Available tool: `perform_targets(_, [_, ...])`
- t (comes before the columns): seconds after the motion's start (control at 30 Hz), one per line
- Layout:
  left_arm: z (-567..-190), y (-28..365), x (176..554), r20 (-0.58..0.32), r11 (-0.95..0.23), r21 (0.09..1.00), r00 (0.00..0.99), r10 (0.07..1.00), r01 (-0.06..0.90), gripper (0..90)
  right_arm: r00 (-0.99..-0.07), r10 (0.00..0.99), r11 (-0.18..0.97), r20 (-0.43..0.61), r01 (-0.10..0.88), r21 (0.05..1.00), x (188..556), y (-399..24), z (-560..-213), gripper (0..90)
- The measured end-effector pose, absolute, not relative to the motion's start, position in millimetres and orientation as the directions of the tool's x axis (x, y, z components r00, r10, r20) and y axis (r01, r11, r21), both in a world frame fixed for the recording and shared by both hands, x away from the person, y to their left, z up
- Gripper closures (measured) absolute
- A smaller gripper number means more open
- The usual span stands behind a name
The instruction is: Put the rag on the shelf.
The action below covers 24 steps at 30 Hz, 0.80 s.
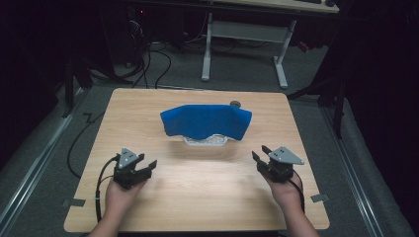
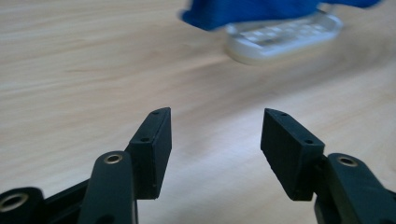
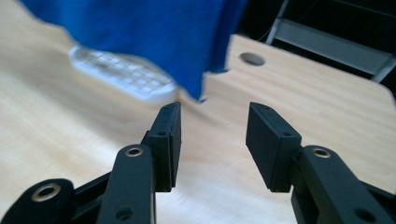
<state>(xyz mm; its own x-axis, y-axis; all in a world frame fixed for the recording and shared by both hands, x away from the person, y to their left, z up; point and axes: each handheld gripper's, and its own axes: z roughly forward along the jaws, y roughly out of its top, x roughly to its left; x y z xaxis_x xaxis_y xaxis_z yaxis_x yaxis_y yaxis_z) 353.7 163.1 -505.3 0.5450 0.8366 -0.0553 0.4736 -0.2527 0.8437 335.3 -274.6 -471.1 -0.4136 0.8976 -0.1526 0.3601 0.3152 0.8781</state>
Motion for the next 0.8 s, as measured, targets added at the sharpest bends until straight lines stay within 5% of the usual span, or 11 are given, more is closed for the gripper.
perform_targets(0.17, [-509,127,334,-0.047,-0.296,0.835,0.597,0.801,0.463,42.0,-0.455,0.879,0.327,-0.141,0.362,0.873,314,-256,-484,53.3])
perform_targets(0.3, [-520,101,313,-0.138,-0.253,0.830,0.622,0.771,0.498,42.0,-0.477,0.873,0.300,-0.101,0.362,0.883,296,-241,-494,49.5])
perform_targets(0.47, [-528,66,301,-0.027,-0.410,0.809,0.724,0.689,0.420,41.3,-0.534,0.833,0.374,-0.145,0.350,0.859,293,-226,-508,48.3])
perform_targets(0.8, [-527,85,311,-0.062,-0.359,0.820,0.693,0.719,0.446,39.8,-0.548,0.828,0.368,-0.121,0.367,0.854,298,-229,-511,47.3])
